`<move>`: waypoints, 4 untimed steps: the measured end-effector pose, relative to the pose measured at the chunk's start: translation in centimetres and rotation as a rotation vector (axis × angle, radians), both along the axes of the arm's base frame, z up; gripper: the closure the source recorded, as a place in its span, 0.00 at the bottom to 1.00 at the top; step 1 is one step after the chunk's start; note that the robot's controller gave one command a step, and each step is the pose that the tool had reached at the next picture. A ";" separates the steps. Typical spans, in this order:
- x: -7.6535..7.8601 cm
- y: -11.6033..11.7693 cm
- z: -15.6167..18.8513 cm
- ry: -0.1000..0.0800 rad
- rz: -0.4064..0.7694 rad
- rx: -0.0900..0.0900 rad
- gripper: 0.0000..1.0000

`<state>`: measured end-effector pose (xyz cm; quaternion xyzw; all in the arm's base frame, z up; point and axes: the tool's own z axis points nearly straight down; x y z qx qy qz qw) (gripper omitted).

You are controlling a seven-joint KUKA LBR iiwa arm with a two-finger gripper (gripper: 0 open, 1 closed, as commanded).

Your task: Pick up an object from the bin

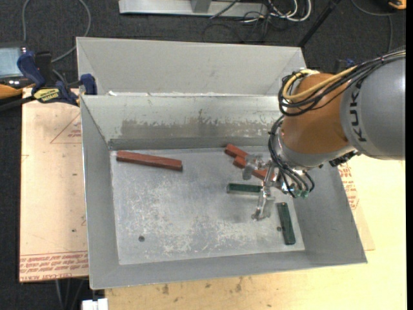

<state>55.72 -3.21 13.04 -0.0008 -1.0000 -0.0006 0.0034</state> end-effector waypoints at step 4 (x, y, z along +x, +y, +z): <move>2.0 -1.4 -6.0 -0.005 -0.347 -0.001 0.00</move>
Offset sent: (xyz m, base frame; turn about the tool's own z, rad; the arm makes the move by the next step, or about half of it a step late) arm 0.0034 -0.0040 -0.0604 0.1046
